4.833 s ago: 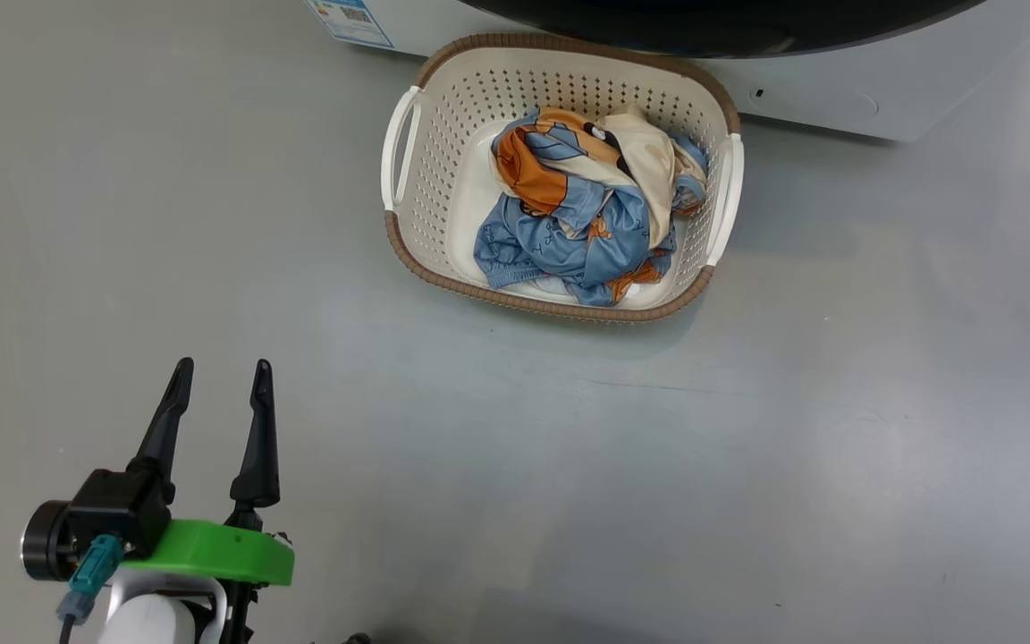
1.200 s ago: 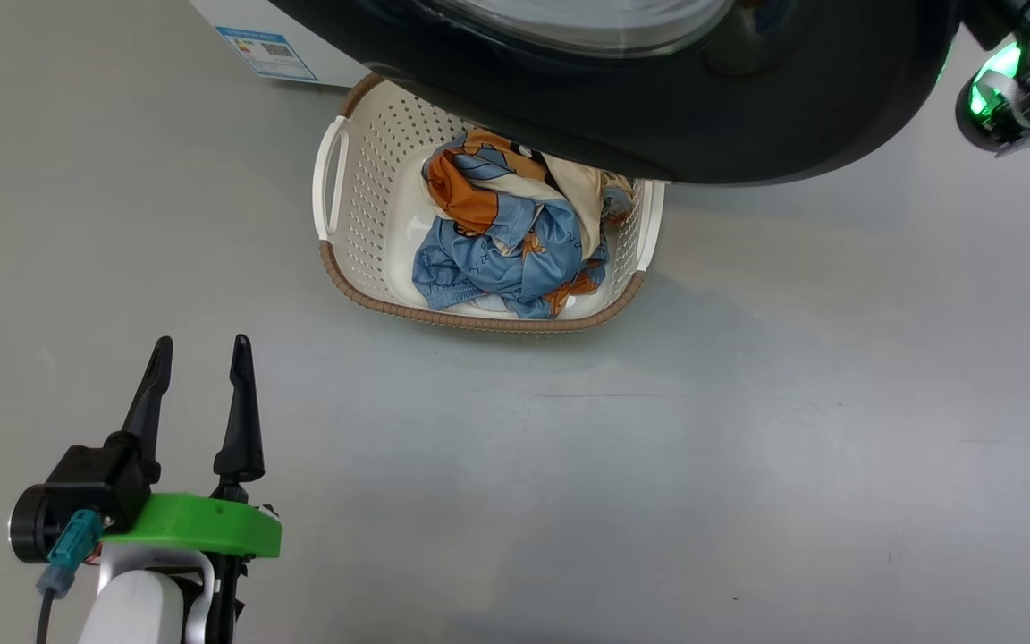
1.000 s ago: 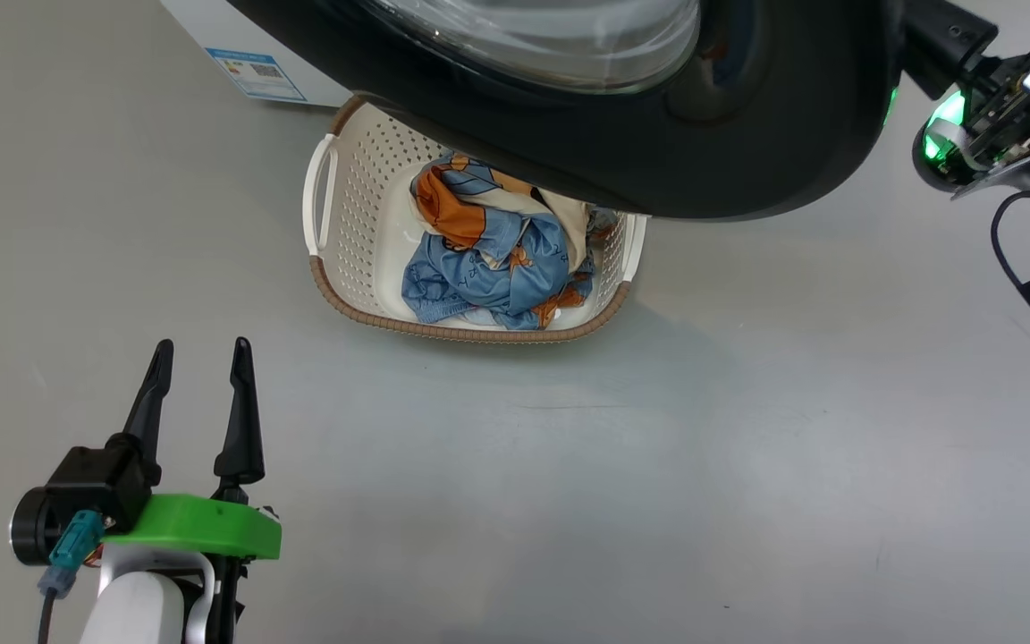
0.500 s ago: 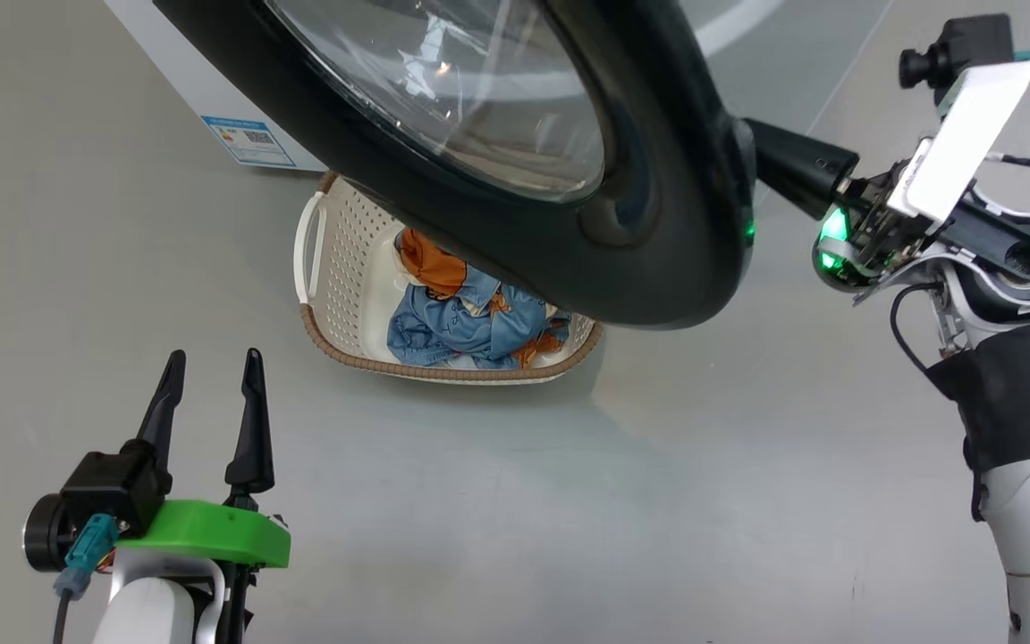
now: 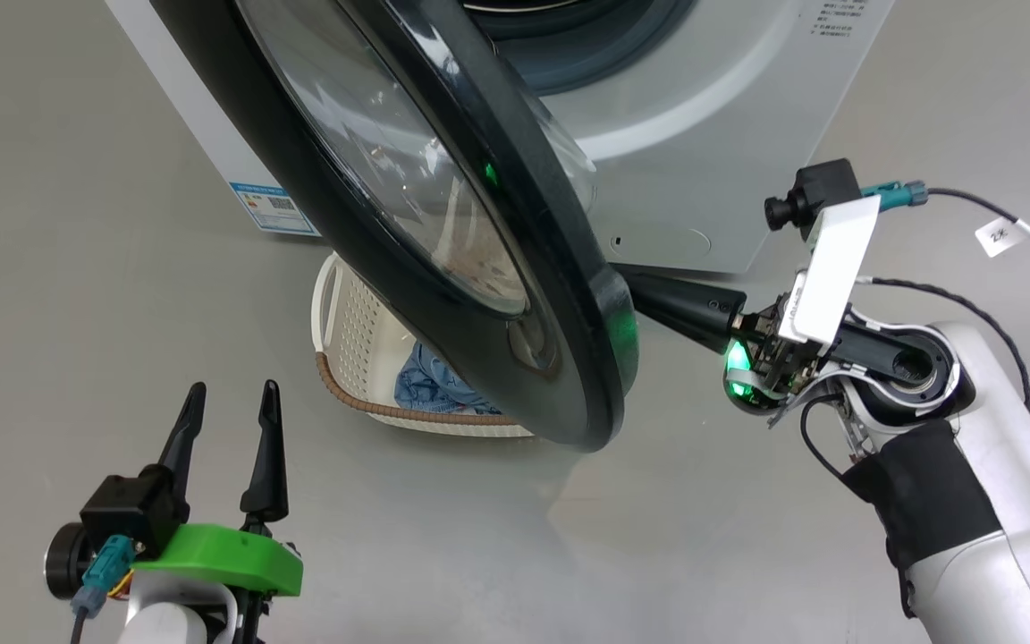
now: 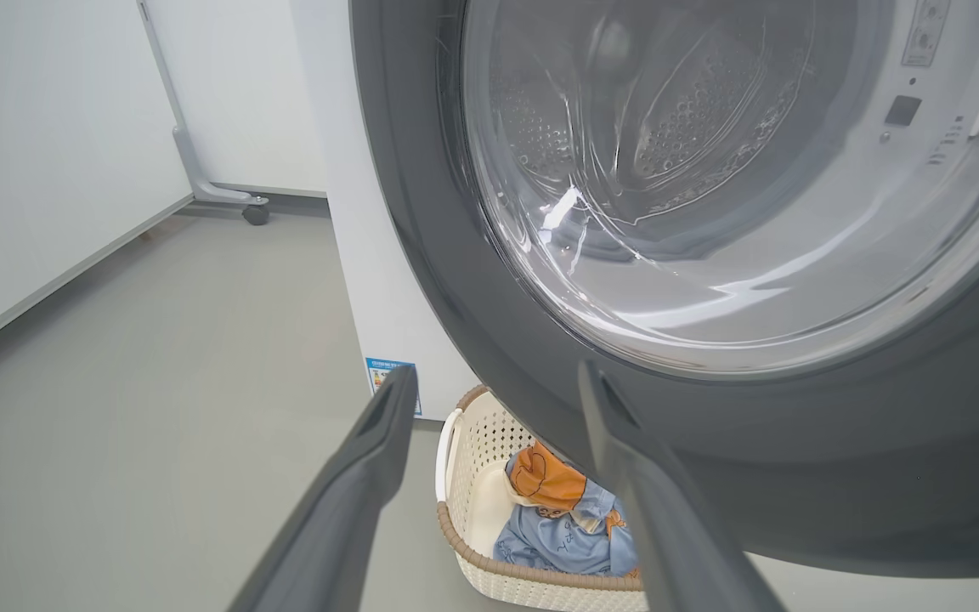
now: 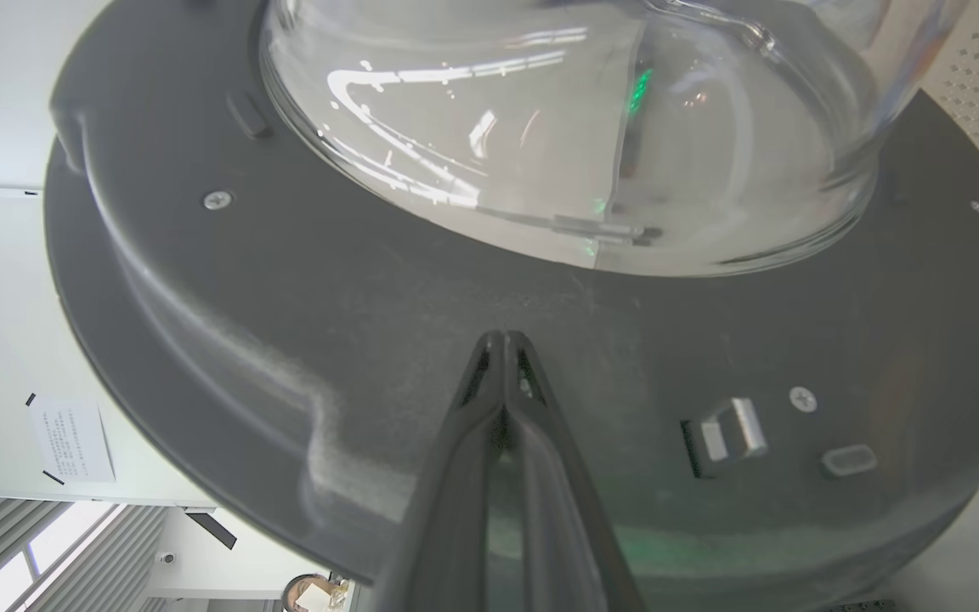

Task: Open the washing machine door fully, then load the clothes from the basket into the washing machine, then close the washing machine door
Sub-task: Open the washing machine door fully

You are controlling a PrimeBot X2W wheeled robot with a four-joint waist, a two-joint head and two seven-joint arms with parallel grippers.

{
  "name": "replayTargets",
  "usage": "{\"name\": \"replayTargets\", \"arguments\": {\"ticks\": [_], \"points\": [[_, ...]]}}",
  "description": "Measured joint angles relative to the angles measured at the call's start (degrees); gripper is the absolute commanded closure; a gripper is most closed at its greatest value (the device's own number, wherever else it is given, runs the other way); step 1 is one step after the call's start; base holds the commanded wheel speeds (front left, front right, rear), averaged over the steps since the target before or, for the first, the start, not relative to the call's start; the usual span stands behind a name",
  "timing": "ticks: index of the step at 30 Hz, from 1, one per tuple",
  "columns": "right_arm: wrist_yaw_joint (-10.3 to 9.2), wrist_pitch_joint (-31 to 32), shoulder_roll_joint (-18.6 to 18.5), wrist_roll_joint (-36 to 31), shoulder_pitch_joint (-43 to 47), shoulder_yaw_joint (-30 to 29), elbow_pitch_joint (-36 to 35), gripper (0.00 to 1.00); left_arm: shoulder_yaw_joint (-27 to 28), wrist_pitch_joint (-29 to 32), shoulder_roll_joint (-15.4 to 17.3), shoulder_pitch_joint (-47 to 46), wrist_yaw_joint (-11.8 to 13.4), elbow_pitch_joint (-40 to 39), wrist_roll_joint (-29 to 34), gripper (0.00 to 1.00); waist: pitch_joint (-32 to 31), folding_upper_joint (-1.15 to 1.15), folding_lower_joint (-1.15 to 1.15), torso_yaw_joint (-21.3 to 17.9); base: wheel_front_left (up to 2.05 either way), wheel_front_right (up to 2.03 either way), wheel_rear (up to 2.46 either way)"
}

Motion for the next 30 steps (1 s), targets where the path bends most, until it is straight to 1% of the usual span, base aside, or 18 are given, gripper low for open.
{"name": "replayTargets", "arguments": {"ticks": [11,15,22,30], "points": [[0.00,-0.1,1.6,1.1,5.9,2.0,0.5,1.00,-2.9,0.0,0.2,2.4,0.0,0.7,-1.0,0.00,-5.7,0.00,0.00,2.0,0.00,0.00,0.00],[0.00,-1.3,2.1,1.3,7.5,2.3,0.4,1.00,-3.8,0.0,0.2,3.3,0.0,0.7,-1.7,0.00,-7.0,0.00,0.00,3.7,0.00,0.00,0.00],[0.00,-4.1,2.0,1.3,8.5,2.1,0.4,1.00,-4.4,0.0,0.2,4.3,0.0,0.8,-2.0,0.00,-8.8,0.00,0.00,7.1,0.00,0.00,0.00],[0.00,-5.1,2.0,1.4,9.1,3.7,0.2,1.00,-4.7,0.0,0.3,5.2,0.0,0.6,-2.2,0.00,-10.4,0.00,0.00,11.1,0.00,0.00,0.00]]}}
